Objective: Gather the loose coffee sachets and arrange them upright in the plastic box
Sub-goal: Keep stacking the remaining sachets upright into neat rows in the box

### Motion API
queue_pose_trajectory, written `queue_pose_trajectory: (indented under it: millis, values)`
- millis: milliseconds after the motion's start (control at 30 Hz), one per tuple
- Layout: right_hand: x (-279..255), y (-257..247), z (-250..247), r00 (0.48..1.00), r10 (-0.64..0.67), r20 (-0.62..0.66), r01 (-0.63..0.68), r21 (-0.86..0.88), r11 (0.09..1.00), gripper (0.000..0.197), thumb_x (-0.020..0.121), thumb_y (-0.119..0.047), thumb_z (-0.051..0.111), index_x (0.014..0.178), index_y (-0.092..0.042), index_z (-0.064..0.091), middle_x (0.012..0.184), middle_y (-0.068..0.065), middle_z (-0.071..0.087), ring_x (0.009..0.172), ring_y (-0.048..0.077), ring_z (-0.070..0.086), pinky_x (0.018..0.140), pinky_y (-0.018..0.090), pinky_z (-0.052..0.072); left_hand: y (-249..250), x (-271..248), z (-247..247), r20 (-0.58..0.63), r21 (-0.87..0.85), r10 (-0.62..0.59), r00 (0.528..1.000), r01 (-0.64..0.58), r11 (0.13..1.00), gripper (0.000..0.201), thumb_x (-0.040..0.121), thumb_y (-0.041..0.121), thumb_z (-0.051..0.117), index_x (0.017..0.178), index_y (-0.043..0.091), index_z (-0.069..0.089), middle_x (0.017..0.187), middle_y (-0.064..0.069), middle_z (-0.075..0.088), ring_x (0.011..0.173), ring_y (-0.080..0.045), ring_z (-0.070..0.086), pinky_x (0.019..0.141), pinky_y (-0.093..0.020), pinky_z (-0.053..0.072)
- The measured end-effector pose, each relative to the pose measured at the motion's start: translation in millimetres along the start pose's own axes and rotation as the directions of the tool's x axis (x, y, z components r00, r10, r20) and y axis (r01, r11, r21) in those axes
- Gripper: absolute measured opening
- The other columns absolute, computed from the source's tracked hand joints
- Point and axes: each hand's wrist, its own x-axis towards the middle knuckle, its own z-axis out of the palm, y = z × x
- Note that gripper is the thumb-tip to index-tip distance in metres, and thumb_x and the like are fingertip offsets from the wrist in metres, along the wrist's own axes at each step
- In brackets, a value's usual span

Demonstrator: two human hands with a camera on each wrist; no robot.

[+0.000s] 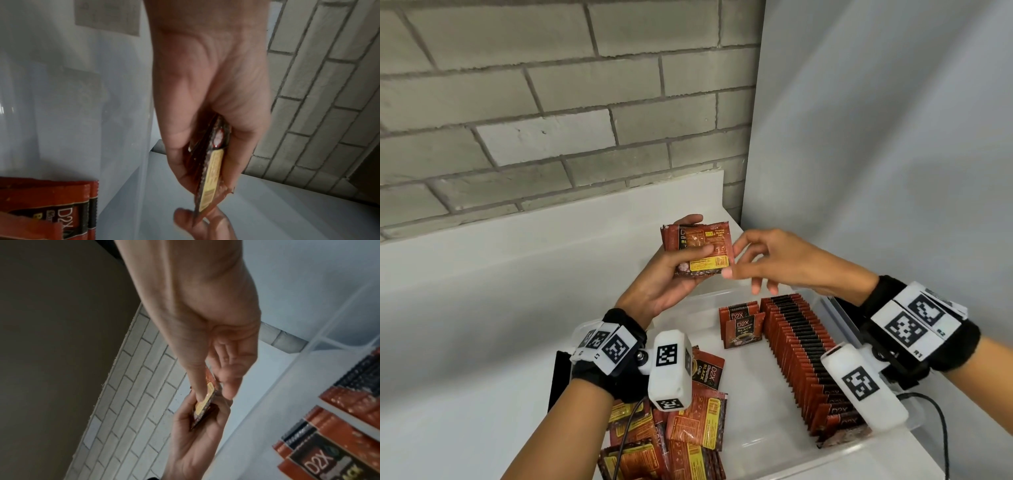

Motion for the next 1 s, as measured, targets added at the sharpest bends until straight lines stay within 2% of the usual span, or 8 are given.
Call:
queue_pose_trajectory:
  millis: [133,200,333,500,567,833,933,1000]
  values:
    - [3.0,-0.6,4.1,0.992,-0.074,-0.107,0.09,0.154,0.984,0.022,0.082,-0.014,0.073,0.101,-0.01,0.063,0.083,0.002,0.067,0.06,0.009,0.062,0.048,0.019,0.047,-0.6,-0.3,-0.8,0.028,0.053,-0.024,0.999,0.023,0.998,0.055,0.069,-0.004,0.075,0.116,0.02,0.056,0.109,-0.011,0.07,0.1,-0.025,0.068,0.079,-0.034,0.057]
    - [3.6,-1.1,2.1,0.979,-0.114,-0.171,0.145,0.182,0.973,0.018,0.081,-0.012,0.074,0.095,-0.01,0.064,0.079,0.001,0.068,0.061,0.009,0.062,0.051,0.019,0.047,-0.6,-0.6,-0.7,0.013,0.053,-0.066,0.998,0.065,0.996,0.067,0.061,0.024,0.09,0.119,0.012,0.06,0.108,-0.012,0.069,0.095,-0.021,0.068,0.078,-0.032,0.057]
    - [3.0,-1.6,-4.3,0.937,-0.216,-0.275,0.276,0.202,0.94,0.015,0.076,-0.008,0.077,0.086,-0.006,0.065,0.077,0.0,0.071,0.068,0.012,0.066,0.063,0.019,0.052,0.0,0.0,-1.4,-0.029,-0.054,-0.111,0.993,0.109,0.993,0.065,0.074,0.062,0.059,0.116,0.012,0.061,0.096,-0.013,0.061,0.077,-0.022,0.061,0.072,-0.032,0.055]
    - [2.2,0.1,-2.0,0.911,-0.312,-0.268,0.353,0.12,0.928,0.012,0.075,0.0,0.074,0.085,-0.005,0.07,0.09,0.006,0.073,0.086,0.012,0.07,0.082,0.019,0.053,1.9,-1.6,0.4,0.014,-0.069,-0.114,0.993,0.114,0.991,0.051,0.066,0.023,0.086,0.11,0.016,0.063,0.096,-0.014,0.064,0.074,-0.025,0.062,0.067,-0.034,0.055]
    - [2.2,0.7,1.6,0.916,-0.318,-0.244,0.35,0.101,0.931,0.012,0.077,0.004,0.071,0.087,-0.002,0.07,0.094,0.005,0.073,0.088,0.01,0.07,0.081,0.018,0.053,0.4,-1.7,-0.6,0.025,-0.041,-0.103,0.994,0.104,0.994,0.045,0.07,0.002,0.073,0.111,0.017,0.061,0.099,-0.012,0.067,0.08,-0.024,0.067,0.064,-0.032,0.055]
    - [1.9,4.1,-0.5,0.953,-0.238,-0.189,0.273,0.194,0.942,0.025,0.092,0.005,0.051,0.099,-0.011,0.07,0.111,-0.002,0.07,0.105,0.008,0.065,0.089,0.021,0.052,-1.2,0.2,-0.6,-0.006,-0.056,-0.046,0.999,0.045,0.997,0.047,0.073,-0.005,0.056,0.113,0.02,0.06,0.109,-0.013,0.069,0.101,-0.027,0.067,0.096,-0.044,0.048]
    - [1.1,0.7,2.3,0.962,-0.11,-0.251,0.183,0.292,0.939,0.02,0.09,-0.014,0.062,0.11,-0.013,0.06,0.111,0.001,0.065,0.102,0.011,0.064,0.083,0.02,0.054,-1.8,0.8,-0.1,-0.012,-0.064,-0.015,1.0,0.014,0.998,0.048,0.073,-0.004,0.058,0.114,0.021,0.059,0.108,-0.012,0.068,0.102,-0.027,0.066,0.095,-0.043,0.05]
    - [-0.9,0.7,3.9,0.986,-0.004,-0.166,0.053,0.294,0.954,0.041,0.079,-0.038,0.069,0.112,-0.015,0.057,0.11,0.003,0.062,0.099,0.014,0.062,0.083,0.025,0.055,-1.9,1.2,0.1,-0.019,-0.073,0.004,1.0,-0.005,0.997,0.047,0.073,-0.004,0.058,0.114,0.021,0.059,0.108,-0.012,0.068,0.101,-0.027,0.066,0.092,-0.042,0.053]
